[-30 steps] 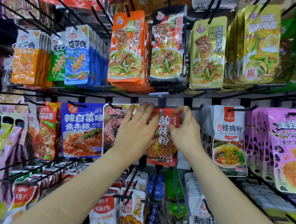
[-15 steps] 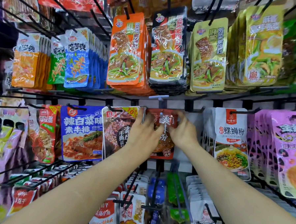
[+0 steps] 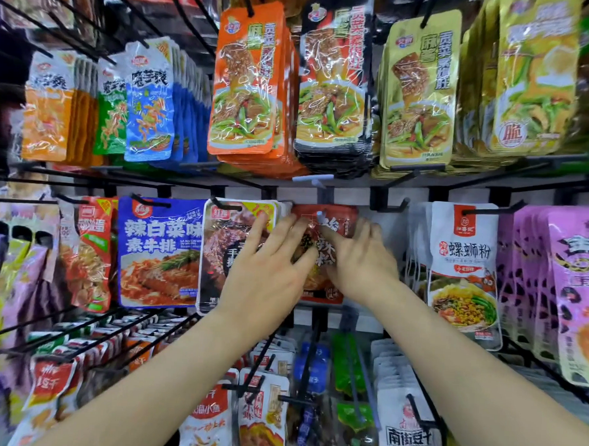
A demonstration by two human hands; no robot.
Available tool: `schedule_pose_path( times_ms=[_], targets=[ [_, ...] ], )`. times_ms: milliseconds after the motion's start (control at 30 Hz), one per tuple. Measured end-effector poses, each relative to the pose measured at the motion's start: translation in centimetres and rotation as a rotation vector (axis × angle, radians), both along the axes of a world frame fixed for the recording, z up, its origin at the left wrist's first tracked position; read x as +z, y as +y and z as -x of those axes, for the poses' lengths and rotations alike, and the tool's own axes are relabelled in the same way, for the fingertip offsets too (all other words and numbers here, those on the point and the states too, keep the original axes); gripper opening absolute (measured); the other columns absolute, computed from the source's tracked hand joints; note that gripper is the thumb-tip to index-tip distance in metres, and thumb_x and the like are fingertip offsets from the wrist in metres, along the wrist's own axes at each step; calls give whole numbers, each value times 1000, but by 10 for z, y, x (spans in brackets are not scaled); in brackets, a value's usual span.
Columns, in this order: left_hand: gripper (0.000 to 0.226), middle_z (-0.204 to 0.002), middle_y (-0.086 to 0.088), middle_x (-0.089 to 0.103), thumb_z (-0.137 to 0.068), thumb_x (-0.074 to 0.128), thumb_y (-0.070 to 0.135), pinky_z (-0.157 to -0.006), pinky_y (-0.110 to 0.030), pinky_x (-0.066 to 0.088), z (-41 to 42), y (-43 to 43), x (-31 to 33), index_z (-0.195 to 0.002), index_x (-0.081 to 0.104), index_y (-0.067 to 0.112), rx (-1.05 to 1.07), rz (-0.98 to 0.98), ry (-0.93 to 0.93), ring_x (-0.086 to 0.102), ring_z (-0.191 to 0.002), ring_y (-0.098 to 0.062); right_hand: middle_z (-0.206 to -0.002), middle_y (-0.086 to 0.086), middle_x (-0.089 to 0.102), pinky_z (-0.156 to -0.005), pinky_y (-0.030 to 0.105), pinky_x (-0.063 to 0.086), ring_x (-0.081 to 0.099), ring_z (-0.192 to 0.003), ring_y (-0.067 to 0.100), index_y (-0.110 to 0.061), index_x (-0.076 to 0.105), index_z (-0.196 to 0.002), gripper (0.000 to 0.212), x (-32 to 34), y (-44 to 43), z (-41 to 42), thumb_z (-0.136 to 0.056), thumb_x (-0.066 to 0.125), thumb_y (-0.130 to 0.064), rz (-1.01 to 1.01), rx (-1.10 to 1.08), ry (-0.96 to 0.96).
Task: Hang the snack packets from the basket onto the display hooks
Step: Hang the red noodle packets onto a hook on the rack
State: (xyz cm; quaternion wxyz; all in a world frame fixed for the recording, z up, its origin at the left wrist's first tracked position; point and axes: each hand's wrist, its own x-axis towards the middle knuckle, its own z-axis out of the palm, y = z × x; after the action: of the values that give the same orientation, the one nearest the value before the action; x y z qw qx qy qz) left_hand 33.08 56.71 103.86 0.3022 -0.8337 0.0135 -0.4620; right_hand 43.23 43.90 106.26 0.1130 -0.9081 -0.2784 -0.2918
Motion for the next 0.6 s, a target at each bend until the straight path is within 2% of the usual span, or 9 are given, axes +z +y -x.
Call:
schedule_pose_path(
  times_ms=[133,233,333,467,533,600],
  targets=[
    [56,-151,-18,36,-74,74,36,-108,-65,26,8,6,-1,-125,58,22,35,101,42,33,-140,-35,-151,20,14,-102,53,38,11,-141,39,-42,14,-150,74,0,4,0,-91,58,-43,38,-56,-19],
    [56,-153,-17,33,-75,73,37,-107,-64,28,9,11,3,-127,57,23,41,120,78,30,-141,-35,-153,21,11,-102,52,37,10,-142,38,-42,8,-151,79,-1,3,1,-90,58,-46,62,-79,-15],
    [53,-150,-17,37,-77,71,37,-108,-63,29,10,15,3,-127,58,24,6,124,90,33,-139,-35,-153,20,11,-101,51,41,15,-141,38,-41,4,-152,82,0,-5,5,-91,58,-45,39,-15,54],
    [50,-144,-17,45,-78,73,34,-103,-57,40,22,14,0,-125,61,21,-136,187,113,43,-132,-36,-149,21,28,-97,43,47,41,-128,37,-37,9,-153,74,2,-26,29,-95,55,-37,-26,133,67],
    [45,-142,-13,49,-82,71,31,-97,-52,48,33,10,-1,-125,62,21,-254,279,131,48,-128,-34,-152,16,32,-101,40,44,42,-132,33,-35,18,-152,67,-1,-37,49,-96,54,-34,-87,181,60],
    [40,-142,-4,51,-89,65,28,-102,-43,45,45,6,-3,-128,61,23,-415,469,153,48,-128,-25,-149,8,41,-104,38,42,44,-132,26,-32,29,-150,59,-6,-48,72,-96,54,-30,-161,225,28]
  ],
)
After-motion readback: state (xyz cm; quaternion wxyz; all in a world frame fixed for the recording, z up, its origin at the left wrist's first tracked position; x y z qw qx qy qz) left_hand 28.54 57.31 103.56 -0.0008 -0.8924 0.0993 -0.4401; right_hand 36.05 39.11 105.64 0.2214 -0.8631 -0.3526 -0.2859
